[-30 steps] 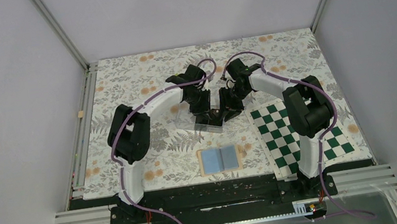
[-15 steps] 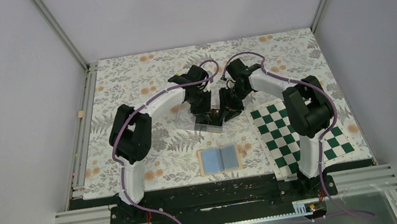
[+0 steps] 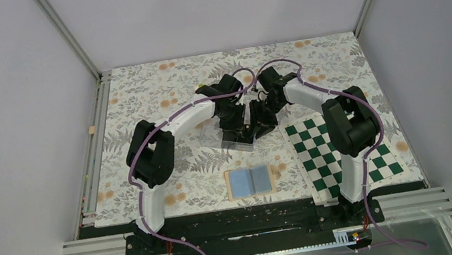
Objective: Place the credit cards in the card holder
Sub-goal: Pick up the credit card from the storage box.
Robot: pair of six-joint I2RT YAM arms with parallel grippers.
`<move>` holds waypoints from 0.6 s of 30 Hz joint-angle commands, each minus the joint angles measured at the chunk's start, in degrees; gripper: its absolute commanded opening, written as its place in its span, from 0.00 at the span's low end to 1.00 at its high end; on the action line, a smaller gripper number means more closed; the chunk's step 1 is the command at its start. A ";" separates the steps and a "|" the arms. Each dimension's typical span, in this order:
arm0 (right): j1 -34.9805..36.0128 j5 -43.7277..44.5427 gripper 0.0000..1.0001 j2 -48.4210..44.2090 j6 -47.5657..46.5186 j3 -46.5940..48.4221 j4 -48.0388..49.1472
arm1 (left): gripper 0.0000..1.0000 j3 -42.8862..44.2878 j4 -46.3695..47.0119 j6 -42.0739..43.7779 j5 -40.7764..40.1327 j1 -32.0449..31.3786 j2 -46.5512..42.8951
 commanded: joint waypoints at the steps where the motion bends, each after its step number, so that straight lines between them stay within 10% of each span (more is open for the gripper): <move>1: 0.47 -1.23 0.38 0.28 -0.72 -0.31 -0.17 | 0.26 2.47 -0.69 0.22 -4.63 0.04 -0.13; 18: 0.47 -1.51 0.38 0.61 -0.76 -0.31 -0.13 | 0.06 3.45 -1.05 0.38 -2.53 -0.13 2.20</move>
